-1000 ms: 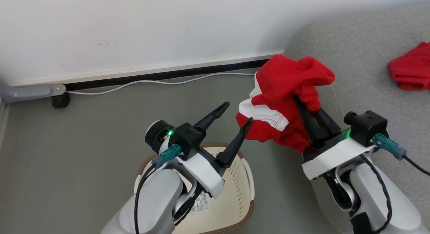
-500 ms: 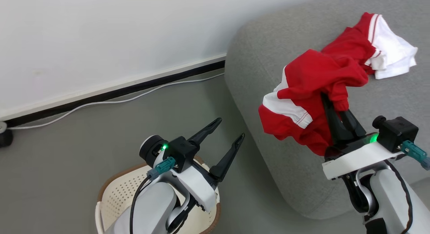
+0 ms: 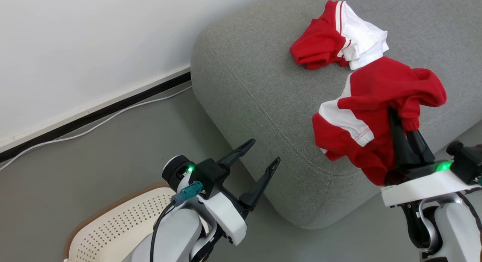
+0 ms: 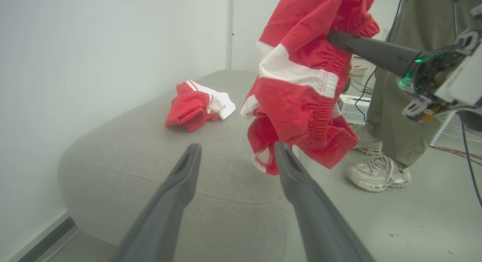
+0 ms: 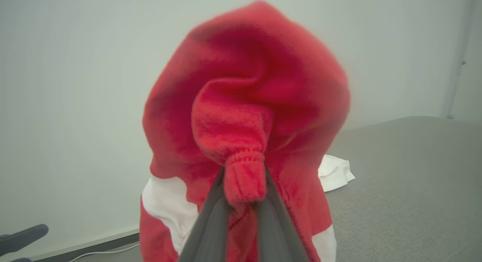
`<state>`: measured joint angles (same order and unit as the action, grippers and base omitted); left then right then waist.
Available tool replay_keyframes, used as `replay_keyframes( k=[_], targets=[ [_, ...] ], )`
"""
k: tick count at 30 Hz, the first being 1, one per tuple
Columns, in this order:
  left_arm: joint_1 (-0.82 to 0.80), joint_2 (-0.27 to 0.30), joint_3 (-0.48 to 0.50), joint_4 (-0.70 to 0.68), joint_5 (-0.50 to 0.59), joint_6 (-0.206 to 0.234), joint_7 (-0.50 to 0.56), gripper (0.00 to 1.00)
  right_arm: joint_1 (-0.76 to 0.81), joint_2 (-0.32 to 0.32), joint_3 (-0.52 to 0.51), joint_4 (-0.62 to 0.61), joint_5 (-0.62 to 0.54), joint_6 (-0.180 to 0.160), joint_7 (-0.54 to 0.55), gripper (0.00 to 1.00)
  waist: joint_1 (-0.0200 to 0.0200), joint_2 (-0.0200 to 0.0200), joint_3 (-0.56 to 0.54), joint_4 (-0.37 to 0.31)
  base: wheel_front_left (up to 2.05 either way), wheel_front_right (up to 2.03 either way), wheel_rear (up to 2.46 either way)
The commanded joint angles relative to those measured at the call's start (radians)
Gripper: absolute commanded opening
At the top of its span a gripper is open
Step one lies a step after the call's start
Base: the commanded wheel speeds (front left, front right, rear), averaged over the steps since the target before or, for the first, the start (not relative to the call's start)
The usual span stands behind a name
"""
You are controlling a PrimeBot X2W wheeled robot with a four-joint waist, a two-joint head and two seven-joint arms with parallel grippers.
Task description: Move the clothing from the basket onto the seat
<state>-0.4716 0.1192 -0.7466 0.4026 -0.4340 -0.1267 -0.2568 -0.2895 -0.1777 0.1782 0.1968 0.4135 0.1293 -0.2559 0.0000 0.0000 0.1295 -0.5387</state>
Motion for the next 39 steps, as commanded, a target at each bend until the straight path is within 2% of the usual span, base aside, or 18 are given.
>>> replay_keyframes(
  k=[1,9,15,22,29,39],
  targets=[
    [-0.029,0.012,0.021,-0.017,-0.015,-0.004,-0.005,1.00,0.007,0.002,-0.002,-0.043,-0.012,0.001,-0.006,0.00,0.0000,0.0000,0.006,-0.007,0.00,0.00,0.00],
    [-0.065,0.016,-0.031,-0.014,-0.037,-0.004,-0.005,1.00,0.095,0.027,-0.094,-0.117,-0.039,0.001,-0.006,0.00,0.0000,0.0000,0.032,-0.018,0.00,0.00,0.00],
    [-0.083,0.031,-0.045,-0.033,-0.034,-0.004,-0.005,1.00,0.070,0.034,-0.150,-0.131,-0.062,0.001,-0.006,0.00,0.0000,0.0000,0.075,-0.020,0.00,0.00,0.00],
    [-0.090,0.065,-0.016,-0.085,-0.006,-0.004,-0.005,1.00,-0.068,0.032,-0.227,-0.082,-0.085,0.001,-0.006,0.00,0.0000,0.0000,0.164,-0.021,0.00,0.00,0.00],
    [-0.116,0.119,-0.013,-0.125,0.024,-0.004,-0.005,1.00,-0.243,-0.015,-0.275,-0.030,-0.124,0.001,-0.006,0.00,0.0000,0.0000,0.277,-0.026,0.00,0.00,0.00],
    [-0.178,0.184,-0.084,-0.167,0.018,-0.004,-0.005,1.00,-0.455,-0.107,-0.381,0.082,-0.157,0.001,-0.006,0.00,0.0000,0.0000,0.416,-0.006,0.00,0.00,0.00]
  ],
)
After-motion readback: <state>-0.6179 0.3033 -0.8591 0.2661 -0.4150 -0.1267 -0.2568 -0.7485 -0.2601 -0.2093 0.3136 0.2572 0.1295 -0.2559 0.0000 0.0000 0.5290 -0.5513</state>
